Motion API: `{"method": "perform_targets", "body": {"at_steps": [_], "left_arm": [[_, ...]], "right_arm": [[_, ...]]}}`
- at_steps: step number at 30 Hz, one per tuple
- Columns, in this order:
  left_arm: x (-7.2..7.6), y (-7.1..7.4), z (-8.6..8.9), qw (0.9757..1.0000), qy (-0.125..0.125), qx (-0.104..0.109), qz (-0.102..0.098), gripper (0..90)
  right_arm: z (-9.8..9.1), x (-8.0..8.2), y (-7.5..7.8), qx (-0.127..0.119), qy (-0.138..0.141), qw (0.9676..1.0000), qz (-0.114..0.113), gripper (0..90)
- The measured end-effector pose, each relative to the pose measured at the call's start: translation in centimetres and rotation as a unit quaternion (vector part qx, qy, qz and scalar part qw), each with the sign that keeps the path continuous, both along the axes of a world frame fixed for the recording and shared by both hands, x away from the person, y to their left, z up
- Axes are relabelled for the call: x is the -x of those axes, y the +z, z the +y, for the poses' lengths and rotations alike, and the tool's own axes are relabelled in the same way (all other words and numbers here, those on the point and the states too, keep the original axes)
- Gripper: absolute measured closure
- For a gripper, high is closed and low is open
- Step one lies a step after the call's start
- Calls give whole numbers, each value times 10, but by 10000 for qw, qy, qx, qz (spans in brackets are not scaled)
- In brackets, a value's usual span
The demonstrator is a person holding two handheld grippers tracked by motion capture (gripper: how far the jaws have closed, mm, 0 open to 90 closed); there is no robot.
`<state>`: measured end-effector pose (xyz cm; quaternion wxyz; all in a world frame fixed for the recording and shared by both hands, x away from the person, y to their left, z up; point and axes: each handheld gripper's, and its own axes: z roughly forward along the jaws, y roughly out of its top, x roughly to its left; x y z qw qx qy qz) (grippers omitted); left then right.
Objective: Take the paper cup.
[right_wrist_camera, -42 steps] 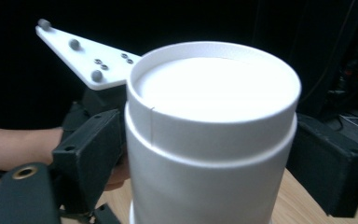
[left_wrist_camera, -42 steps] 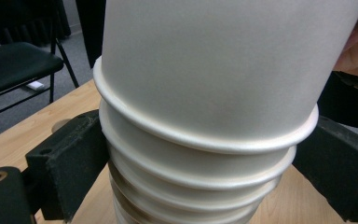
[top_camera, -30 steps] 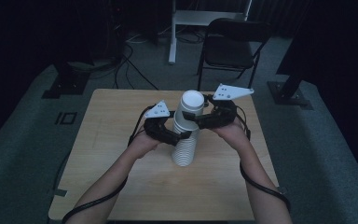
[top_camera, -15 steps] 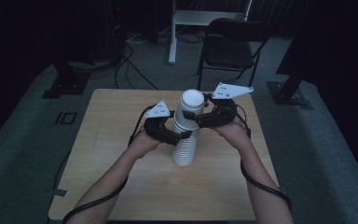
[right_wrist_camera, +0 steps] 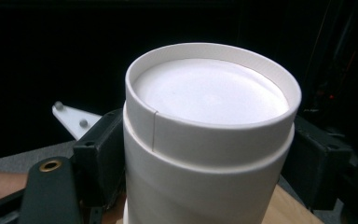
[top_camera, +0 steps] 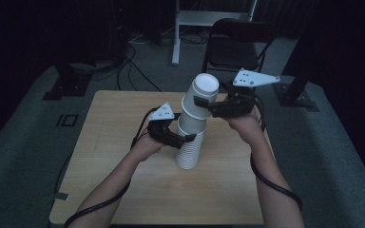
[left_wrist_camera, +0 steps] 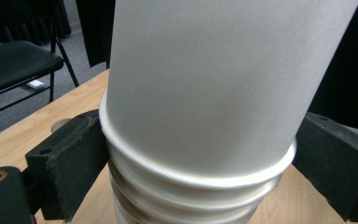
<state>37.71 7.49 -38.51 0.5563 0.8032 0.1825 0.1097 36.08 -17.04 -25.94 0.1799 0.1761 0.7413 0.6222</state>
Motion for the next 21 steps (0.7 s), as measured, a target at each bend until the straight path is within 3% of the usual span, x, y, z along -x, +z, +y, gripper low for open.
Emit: {"method": "perform_targets", "body": {"at_steps": [12,21], "left_arm": [[0,1,0,10000,-16,-50,14,59],[0,-1,1,10000,-9,27,-5,53]], "right_arm": [[-14,14,24,83,-193,9996,-180,229],[-41,25,23,81,-358,9992,-175,229]]}}
